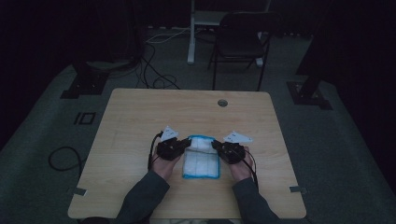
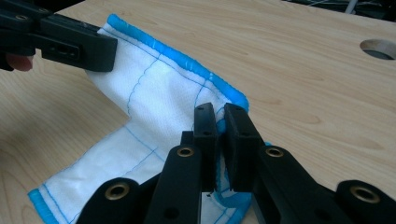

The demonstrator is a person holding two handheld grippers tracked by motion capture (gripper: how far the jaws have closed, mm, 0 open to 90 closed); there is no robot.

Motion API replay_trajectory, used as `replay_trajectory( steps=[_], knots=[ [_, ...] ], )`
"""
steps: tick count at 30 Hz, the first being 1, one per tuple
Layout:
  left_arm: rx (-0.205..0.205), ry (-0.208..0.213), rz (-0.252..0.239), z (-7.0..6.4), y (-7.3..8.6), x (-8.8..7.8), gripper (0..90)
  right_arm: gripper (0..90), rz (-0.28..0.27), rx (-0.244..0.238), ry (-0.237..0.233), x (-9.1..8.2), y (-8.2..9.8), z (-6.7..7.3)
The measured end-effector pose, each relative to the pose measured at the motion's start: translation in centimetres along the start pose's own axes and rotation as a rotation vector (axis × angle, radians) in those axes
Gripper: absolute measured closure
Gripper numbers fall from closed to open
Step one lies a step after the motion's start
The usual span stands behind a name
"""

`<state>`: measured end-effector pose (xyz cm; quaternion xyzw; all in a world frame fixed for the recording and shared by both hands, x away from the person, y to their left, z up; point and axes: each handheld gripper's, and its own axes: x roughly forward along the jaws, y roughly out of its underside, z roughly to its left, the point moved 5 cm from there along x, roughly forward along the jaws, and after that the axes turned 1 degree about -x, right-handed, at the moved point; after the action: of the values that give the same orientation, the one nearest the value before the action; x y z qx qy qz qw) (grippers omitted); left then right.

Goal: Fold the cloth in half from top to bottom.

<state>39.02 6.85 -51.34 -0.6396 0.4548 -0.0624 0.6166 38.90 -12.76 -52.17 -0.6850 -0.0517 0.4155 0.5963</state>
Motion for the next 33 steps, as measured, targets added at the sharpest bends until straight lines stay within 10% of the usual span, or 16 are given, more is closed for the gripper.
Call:
replay_trajectory(
  steps=[22, 33],
  knots=[
    [-0.059, 0.032, 0.039, 0.1, 3.5, -0.2, 80.5, 84.9, 0.012, 0.011, -0.01, -0.1, 2.8, 1.3],
    [-0.085, 0.025, -0.012, 0.7, 2.6, -1.4, 74.3, 84.6, 0.014, 0.015, -0.015, -0.2, 3.4, 1.3]
  ],
)
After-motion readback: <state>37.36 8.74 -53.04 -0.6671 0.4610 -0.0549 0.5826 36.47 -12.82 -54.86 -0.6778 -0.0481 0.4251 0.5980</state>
